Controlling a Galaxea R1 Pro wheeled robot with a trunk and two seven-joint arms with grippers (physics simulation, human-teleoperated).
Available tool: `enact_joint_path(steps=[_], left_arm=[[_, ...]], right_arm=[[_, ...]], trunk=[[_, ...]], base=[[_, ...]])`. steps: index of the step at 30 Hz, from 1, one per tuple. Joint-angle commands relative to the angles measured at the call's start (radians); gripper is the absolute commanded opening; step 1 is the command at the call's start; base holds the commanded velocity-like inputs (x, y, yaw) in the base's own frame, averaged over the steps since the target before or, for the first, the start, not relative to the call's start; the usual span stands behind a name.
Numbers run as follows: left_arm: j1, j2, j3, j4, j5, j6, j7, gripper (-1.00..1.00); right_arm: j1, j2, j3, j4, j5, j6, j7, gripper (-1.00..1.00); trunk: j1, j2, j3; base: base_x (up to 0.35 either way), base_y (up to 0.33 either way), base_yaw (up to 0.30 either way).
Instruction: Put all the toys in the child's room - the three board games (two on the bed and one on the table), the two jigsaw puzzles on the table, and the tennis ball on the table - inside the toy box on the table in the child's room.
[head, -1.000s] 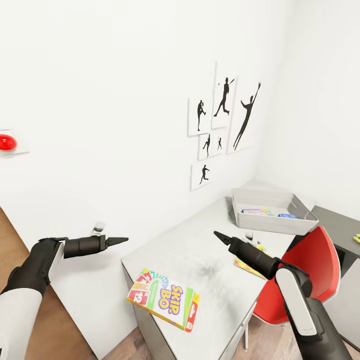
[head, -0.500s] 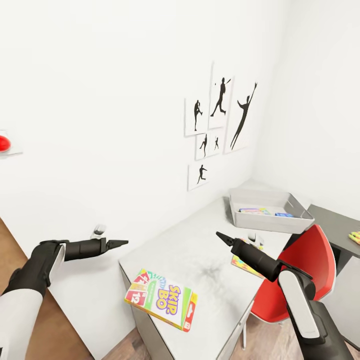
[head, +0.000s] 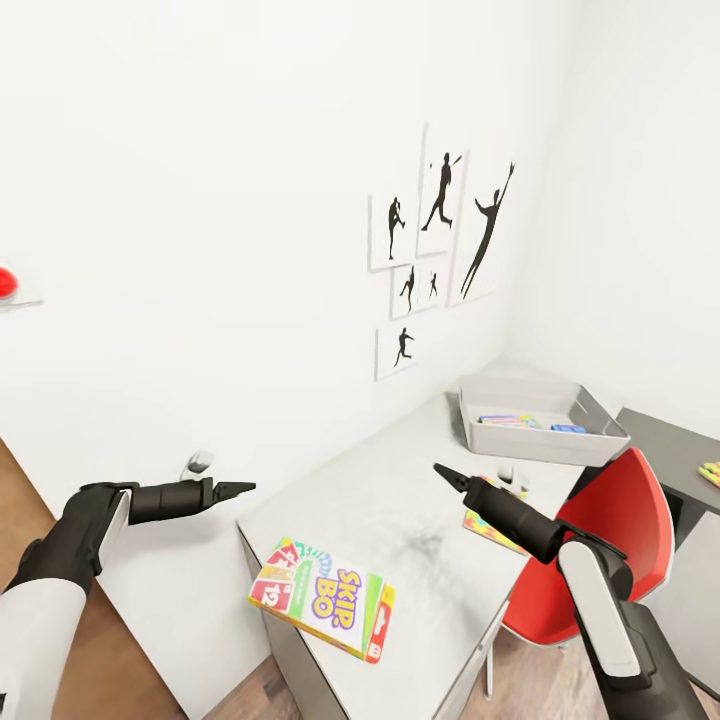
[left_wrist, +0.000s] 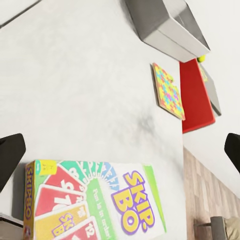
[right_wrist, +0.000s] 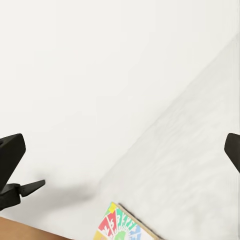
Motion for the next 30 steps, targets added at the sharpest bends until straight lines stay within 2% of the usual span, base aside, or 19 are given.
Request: enact_joint_path(steps=[1,14,21,30], left_arm=[[-0.001,-0.001,0.003,0.0,-0.007,0.011,-0.005,1.0],[-0.003,0.003,0.014,0.0,0.001,0.056,-0.004,1.0],[-0.003,0.001,0.048,0.0,0.0,0.064,-0.003,1.0],[-0.003,-0.001,0.055,0.0,-0.002,0.099,-0.001,1.0]], right_arm=[[-0.001,0.0,-0.004,0.0,0.001,0.006,0.004,1.0],[-0.001,0.0,-0.021,0.013,0.001,0.004,0.005,1.0],[-0.001,0.0,-0.024,0.02,0.001,0.003,0.005,1.0],[-0.001,0.0,-0.025,0.027,0.001,0.002,0.005,1.0]], trunk=[[0.0,-0.001,-0.002],[0.0,-0.001,-0.002],[0.027,-0.05,-0.024],[0.062,-0.113,-0.052]], base=[[0.0,0.0,0.0],[0.0,0.0,0.0],[0.0,0.0,0.0],[0.0,0.0,0.0]])
